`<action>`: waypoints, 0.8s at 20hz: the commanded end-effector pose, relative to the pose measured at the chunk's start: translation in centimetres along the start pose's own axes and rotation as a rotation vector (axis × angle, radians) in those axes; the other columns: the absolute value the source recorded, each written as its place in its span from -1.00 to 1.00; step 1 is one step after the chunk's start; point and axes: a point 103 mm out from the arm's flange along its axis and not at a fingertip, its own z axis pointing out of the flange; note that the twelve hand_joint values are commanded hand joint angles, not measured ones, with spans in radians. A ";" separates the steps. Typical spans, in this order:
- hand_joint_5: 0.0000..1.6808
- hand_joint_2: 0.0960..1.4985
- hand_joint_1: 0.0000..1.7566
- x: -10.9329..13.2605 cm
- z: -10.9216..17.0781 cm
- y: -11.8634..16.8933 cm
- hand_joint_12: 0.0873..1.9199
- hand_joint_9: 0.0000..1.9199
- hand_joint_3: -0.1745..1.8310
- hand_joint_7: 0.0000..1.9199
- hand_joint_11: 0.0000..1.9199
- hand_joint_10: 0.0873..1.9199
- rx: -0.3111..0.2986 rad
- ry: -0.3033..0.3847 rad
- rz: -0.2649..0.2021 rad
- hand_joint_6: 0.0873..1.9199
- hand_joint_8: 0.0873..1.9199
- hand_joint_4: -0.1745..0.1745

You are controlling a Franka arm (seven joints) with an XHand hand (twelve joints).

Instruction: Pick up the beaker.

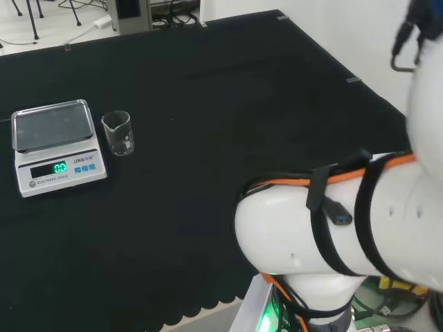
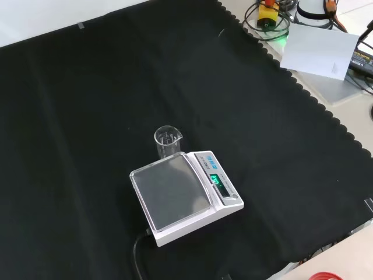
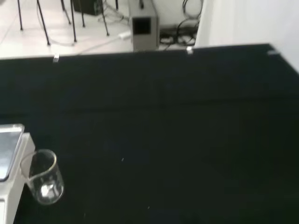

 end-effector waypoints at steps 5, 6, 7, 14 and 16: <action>-0.77 -0.14 -0.37 7.7 15.7 8.5 0.64 -0.65 -0.67 -0.72 -0.94 -0.17 0.190 0.039 -0.168 -1.00 -0.29 0.10; -0.77 -0.14 -0.37 8.2 16.4 8.8 0.64 -0.65 -0.67 -0.72 -0.94 -0.17 0.201 0.040 -0.182 -1.00 -0.29 0.11; -0.77 -0.14 -0.37 8.7 17.1 9.1 0.64 -0.65 -0.67 -0.72 -0.94 -0.17 0.212 0.039 -0.194 -1.00 -0.29 0.11; -0.78 -0.14 -0.36 12.0 21.9 9.4 0.64 -0.65 -0.67 -0.77 -0.96 -0.17 0.049 0.024 -0.263 -1.00 -0.31 0.15; -0.78 -0.14 -0.35 12.9 23.3 9.6 0.64 -0.65 -0.67 -0.78 -0.97 -0.17 0.044 0.033 -0.268 -1.00 -0.31 0.16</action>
